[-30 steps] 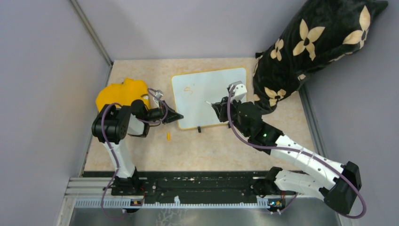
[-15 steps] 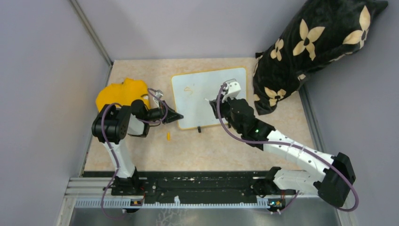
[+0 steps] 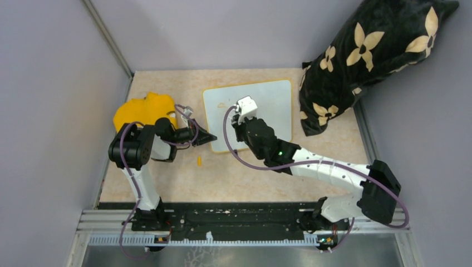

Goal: Write a sentence on the whiteboard

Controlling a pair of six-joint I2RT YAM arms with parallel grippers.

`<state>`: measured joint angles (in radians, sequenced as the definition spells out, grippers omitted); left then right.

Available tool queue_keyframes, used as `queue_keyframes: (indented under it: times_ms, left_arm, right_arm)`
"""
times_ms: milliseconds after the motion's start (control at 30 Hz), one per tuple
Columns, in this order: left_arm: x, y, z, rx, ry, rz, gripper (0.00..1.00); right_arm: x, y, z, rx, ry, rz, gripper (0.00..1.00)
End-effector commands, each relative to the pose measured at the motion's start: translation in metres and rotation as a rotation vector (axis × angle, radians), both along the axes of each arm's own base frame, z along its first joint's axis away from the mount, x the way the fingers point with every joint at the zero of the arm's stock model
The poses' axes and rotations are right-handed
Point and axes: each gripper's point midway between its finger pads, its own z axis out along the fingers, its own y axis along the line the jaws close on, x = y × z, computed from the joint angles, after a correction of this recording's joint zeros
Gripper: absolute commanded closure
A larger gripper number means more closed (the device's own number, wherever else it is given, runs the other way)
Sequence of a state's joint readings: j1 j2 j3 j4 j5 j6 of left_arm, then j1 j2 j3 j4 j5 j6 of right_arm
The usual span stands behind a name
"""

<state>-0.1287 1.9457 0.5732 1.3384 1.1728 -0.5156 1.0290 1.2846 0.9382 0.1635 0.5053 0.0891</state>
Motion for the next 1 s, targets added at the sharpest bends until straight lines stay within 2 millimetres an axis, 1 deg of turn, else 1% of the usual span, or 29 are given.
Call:
queue_keyframes:
  times_ms: [0, 100, 200, 400, 967]
  left_arm:
    - [0.002, 0.002, -0.011, 0.020, 0.009, 0.032, 1.00]
    - [0.002, 0.002, -0.011, 0.020, 0.009, 0.033, 1.00]
    - [0.002, 0.002, -0.012, 0.020, 0.011, 0.033, 1.00]
    - [0.002, 0.002, -0.012, 0.020, 0.011, 0.033, 1.00]
    - [0.002, 0.002, -0.012, 0.020, 0.017, 0.030, 1.00]
  right_arm:
    - [0.025, 0.000, 0.040, 0.078, -0.066, -0.082, 1.00]
    - [0.037, 0.000, 0.035, 0.094, -0.044, -0.091, 1.00]
    - [0.042, 0.002, 0.034, 0.102, -0.046, -0.094, 1.00]
    - [0.055, 0.003, 0.026, 0.091, -0.032, -0.119, 1.00]
    - [0.067, 0.007, 0.022, 0.136, -0.030, -0.133, 1.00]
